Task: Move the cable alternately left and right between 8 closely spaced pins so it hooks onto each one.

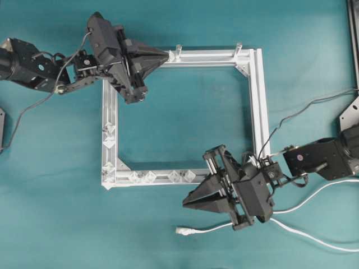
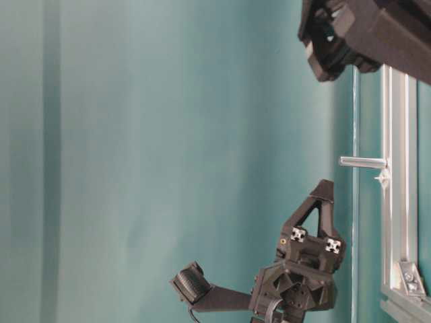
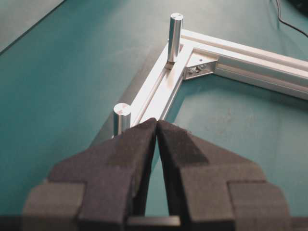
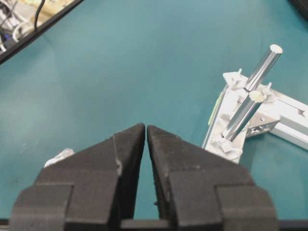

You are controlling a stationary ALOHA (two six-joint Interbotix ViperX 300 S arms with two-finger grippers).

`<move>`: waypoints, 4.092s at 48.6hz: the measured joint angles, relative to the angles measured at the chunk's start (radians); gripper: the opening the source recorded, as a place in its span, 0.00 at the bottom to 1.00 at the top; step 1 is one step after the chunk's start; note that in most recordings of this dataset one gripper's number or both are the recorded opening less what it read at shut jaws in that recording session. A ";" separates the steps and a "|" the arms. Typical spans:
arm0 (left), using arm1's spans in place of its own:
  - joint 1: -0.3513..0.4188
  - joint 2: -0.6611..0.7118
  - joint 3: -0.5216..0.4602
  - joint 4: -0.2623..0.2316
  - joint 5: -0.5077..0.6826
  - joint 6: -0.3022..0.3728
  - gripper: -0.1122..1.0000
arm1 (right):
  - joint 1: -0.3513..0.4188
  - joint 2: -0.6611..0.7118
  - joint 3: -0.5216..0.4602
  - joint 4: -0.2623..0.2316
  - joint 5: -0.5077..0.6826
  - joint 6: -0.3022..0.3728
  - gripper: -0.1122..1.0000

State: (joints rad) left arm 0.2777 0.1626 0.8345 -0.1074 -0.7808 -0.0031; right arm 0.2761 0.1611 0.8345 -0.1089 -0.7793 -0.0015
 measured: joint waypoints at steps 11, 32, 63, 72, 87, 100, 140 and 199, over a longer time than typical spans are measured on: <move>0.000 -0.104 -0.003 0.032 0.179 0.002 0.10 | 0.000 0.008 -0.017 0.000 0.075 0.009 0.10; -0.049 -0.339 0.037 0.037 0.388 0.005 0.10 | 0.041 -0.106 -0.146 0.000 0.609 0.017 0.10; -0.092 -0.578 0.206 0.038 0.541 0.006 0.35 | 0.091 -0.051 -0.359 0.000 0.965 0.419 0.10; -0.094 -0.678 0.275 0.038 0.545 0.006 0.41 | 0.106 -0.009 -0.420 0.000 1.034 0.505 0.14; -0.094 -0.885 0.368 0.038 0.640 0.006 0.41 | 0.118 0.049 -0.517 0.000 1.158 0.597 0.30; -0.095 -1.081 0.431 0.038 0.764 0.006 0.41 | 0.121 0.089 -0.535 0.000 1.197 0.709 0.33; -0.110 -1.355 0.499 0.040 0.974 0.006 0.41 | 0.160 0.213 -0.640 0.000 1.305 0.752 0.70; -0.167 -1.355 0.517 0.040 0.976 0.005 0.40 | 0.156 0.245 -0.650 -0.003 1.319 0.753 0.28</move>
State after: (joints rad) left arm 0.1104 -1.1919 1.3514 -0.0675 0.1948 0.0015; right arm 0.4326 0.4065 0.1841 -0.1120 0.5400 0.7517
